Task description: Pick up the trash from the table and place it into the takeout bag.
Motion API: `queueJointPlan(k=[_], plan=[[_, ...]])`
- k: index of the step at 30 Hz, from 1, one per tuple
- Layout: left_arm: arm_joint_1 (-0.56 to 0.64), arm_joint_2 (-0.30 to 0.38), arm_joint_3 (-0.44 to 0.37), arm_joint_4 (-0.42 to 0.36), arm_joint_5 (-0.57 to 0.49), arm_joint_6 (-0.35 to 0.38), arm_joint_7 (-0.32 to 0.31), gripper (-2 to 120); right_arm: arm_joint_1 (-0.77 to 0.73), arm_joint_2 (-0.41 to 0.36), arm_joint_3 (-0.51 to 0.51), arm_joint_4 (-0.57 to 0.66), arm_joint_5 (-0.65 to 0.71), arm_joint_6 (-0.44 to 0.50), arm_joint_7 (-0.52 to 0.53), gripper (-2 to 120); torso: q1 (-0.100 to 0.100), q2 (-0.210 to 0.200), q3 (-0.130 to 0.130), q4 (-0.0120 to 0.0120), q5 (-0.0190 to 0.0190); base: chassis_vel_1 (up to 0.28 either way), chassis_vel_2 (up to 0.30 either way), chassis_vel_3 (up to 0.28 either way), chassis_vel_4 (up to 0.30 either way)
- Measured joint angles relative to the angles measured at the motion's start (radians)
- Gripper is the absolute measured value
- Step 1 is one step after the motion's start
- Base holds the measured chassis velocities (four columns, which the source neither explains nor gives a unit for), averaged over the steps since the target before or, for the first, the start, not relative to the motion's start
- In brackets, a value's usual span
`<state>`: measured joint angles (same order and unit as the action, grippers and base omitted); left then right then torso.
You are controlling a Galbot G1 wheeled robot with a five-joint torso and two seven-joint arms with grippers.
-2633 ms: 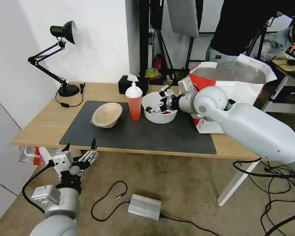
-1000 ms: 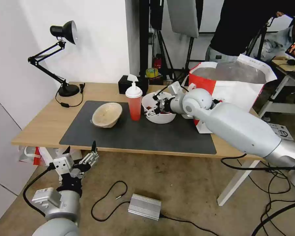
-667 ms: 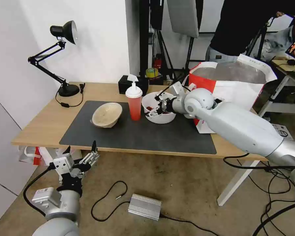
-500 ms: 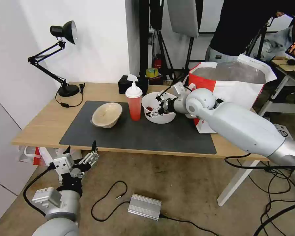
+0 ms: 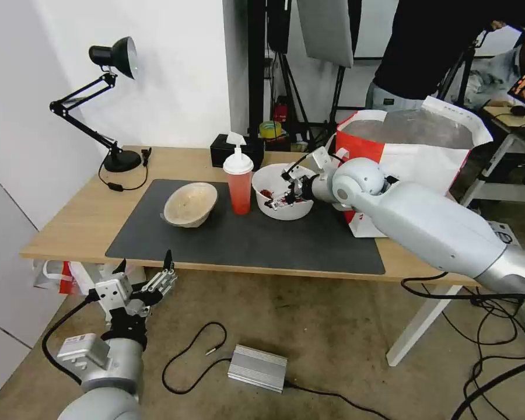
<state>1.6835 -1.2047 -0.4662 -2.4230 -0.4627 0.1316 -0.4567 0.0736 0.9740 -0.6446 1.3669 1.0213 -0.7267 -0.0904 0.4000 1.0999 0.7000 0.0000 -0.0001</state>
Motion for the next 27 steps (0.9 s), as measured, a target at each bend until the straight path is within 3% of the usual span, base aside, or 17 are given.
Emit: queueJointPlan(k=[27], plan=[[-0.006,-0.004,0.008,0.005,0.005,-0.007,0.001,100,-0.011,0.045,0.006,-0.059,-0.042,0.001,-0.024,100,0.0,0.0,0.0,0.0,0.0001,0.0,0.0,0.0,0.0]])
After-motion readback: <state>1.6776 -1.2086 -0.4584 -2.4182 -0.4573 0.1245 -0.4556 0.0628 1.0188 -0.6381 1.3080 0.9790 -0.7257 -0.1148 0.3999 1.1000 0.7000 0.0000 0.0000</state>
